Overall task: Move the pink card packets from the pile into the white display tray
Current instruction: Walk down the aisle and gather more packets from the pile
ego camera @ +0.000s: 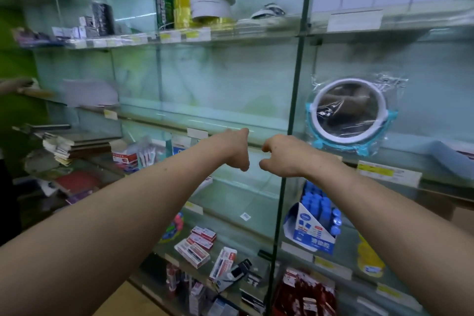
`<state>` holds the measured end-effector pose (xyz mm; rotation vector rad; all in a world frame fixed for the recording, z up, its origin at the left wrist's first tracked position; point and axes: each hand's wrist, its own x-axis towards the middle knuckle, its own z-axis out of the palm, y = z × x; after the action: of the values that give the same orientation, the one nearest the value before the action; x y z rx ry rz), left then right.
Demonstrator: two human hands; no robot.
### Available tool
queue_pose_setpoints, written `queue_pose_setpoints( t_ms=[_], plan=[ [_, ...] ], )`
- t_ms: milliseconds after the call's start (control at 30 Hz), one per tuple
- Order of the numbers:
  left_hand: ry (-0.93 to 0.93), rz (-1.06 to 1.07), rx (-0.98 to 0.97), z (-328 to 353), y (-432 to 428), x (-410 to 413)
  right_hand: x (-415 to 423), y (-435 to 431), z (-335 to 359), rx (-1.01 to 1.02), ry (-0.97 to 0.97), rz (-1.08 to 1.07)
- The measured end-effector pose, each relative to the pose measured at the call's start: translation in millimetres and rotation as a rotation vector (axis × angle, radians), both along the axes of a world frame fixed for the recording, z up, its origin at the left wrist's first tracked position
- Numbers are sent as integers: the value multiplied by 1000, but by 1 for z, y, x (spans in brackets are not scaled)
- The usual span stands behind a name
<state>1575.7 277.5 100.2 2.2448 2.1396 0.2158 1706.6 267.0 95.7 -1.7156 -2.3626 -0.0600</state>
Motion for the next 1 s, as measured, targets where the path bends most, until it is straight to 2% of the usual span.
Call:
queue_pose_setpoints(
  t_ms=[467,1000],
  plan=[
    [19,52,102,20,118,-81,-77,131,22,84,6,3],
    [10,111,96,30,270,-152,-155,293,35,91,-18,83]
  ],
)
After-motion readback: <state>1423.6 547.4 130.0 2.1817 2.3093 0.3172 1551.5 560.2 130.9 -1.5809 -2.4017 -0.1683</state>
